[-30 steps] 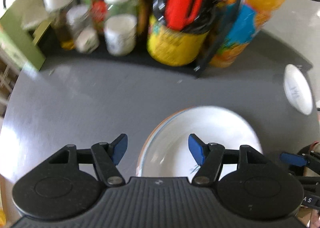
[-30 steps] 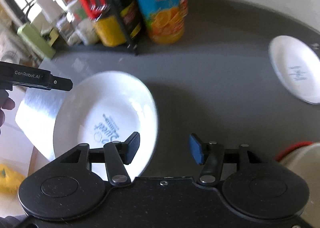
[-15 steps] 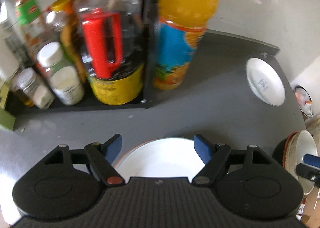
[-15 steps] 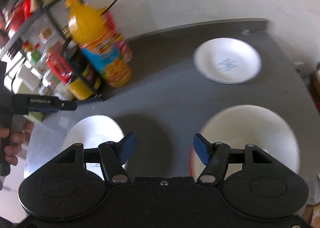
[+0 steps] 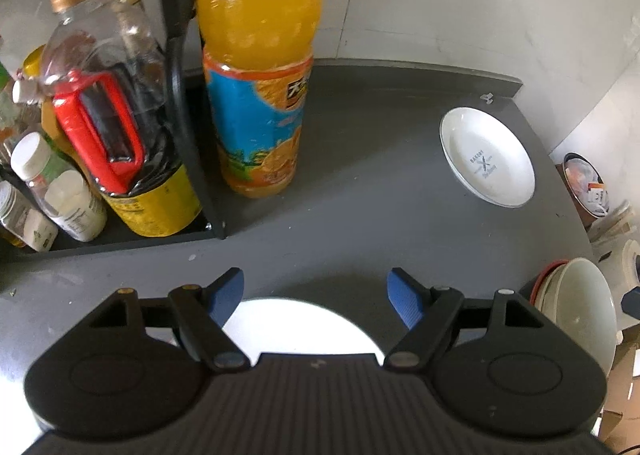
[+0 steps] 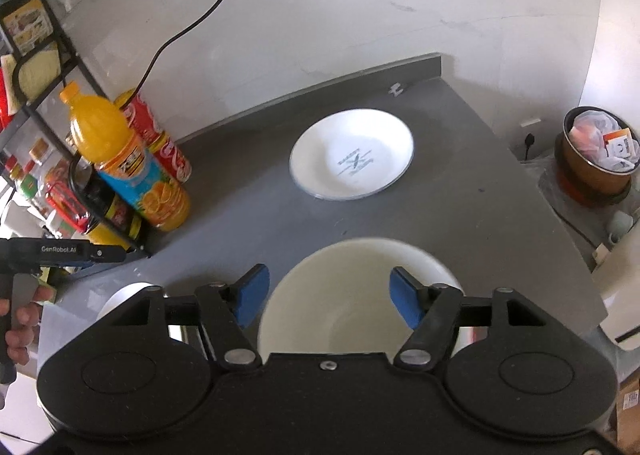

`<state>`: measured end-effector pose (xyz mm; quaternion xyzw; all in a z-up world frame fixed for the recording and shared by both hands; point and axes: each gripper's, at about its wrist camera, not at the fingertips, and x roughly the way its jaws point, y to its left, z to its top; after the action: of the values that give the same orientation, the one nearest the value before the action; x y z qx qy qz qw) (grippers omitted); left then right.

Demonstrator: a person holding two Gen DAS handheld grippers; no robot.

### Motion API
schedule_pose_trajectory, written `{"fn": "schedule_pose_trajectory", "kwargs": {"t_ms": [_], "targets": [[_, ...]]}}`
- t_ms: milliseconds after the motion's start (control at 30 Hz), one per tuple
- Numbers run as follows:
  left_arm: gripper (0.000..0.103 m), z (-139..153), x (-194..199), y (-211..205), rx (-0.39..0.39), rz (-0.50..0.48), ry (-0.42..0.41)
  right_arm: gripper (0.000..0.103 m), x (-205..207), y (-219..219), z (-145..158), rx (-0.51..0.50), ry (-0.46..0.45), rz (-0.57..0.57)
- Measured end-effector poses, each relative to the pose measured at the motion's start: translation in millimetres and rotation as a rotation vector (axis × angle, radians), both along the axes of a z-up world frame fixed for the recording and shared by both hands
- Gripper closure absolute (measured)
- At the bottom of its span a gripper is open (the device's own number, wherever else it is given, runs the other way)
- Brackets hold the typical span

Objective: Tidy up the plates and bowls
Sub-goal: 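Move both grippers over to the white 'BAKERY' plate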

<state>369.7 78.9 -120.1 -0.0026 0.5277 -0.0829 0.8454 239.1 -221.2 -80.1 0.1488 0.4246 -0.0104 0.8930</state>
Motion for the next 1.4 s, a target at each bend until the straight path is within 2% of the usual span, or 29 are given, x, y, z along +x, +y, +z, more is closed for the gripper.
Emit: {"fn": "schedule_pose_trajectory", "kwargs": {"t_ms": [67,500,600,667,933,1000,1167,1267,1400], "targets": [[0.025,1,2,-6,0.002,0.010,-0.005,0.026,2,-10,0,-0.002,-0.017,0.002],[0.025,1,25,-85,-0.012,0.151,-0.039,0.026,41,-98,-19,-0.021,-0.014,0.066],[0.025,-1,33,-106,-0.035,0.156,-0.070,0.026,54,-111,-25,-0.019,-0.015,0.092],[0.025,-6,40,-118,-0.024,0.158,-0.055,0.026,62,-116,-29,-0.017,-0.014,0.108],[0.026,-26,64,-153,-0.014,0.175,-0.072,0.036,96,-133,-47,0.030,-0.004,0.153],[0.026,-30,68,-158,-0.024,0.180,-0.069,0.041,104,-137,-52,0.051,0.010,0.154],[0.026,-41,81,-170,-0.013,0.192,-0.051,0.042,124,-140,-63,0.081,0.030,0.166],[0.027,-51,91,-172,-0.042,0.196,-0.019,0.047,138,-141,-71,0.092,0.047,0.177],[0.029,-64,102,-174,-0.063,0.235,-0.012,0.047,156,-140,-82,0.099,0.069,0.193]]}}
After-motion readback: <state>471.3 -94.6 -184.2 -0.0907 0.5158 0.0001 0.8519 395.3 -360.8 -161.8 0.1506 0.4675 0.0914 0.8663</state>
